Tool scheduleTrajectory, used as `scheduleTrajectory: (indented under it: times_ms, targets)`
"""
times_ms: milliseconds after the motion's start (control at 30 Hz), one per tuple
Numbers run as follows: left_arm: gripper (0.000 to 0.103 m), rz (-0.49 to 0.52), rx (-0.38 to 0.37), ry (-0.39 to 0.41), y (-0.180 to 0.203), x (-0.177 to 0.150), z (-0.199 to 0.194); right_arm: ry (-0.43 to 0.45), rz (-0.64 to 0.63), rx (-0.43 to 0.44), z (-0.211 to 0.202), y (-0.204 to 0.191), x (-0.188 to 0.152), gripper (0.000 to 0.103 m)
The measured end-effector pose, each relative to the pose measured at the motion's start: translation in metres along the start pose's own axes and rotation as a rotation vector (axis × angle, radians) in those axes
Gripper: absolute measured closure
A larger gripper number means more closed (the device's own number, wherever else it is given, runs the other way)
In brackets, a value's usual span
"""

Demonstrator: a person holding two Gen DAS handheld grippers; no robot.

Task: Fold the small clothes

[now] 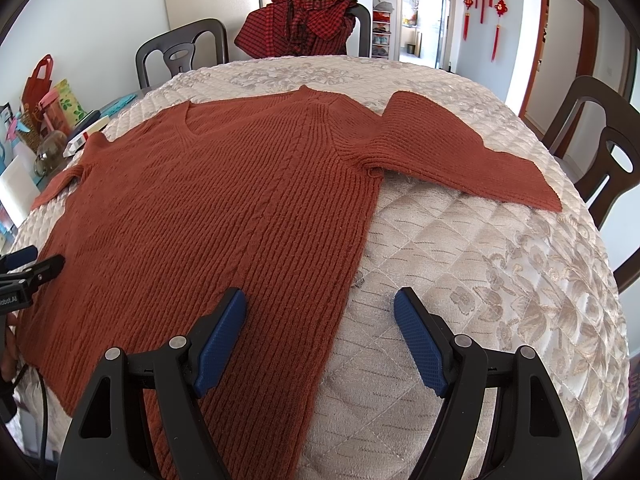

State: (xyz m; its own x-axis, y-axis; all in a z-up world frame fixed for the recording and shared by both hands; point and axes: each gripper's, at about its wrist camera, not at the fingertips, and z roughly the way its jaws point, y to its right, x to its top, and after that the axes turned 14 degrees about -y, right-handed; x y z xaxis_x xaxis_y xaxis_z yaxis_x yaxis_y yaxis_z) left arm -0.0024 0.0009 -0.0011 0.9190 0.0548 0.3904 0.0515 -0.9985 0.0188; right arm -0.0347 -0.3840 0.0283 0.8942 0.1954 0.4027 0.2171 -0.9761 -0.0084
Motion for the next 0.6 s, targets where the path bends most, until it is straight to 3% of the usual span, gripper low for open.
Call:
scheduleTrajectory:
  times_ms: [600]
  targets:
    - [0.0, 0.0, 0.0, 0.0, -0.0008, 0.0003, 0.0, -0.005, -0.003, -0.004, 0.0019, -0.0018, 0.0005, 0.026]
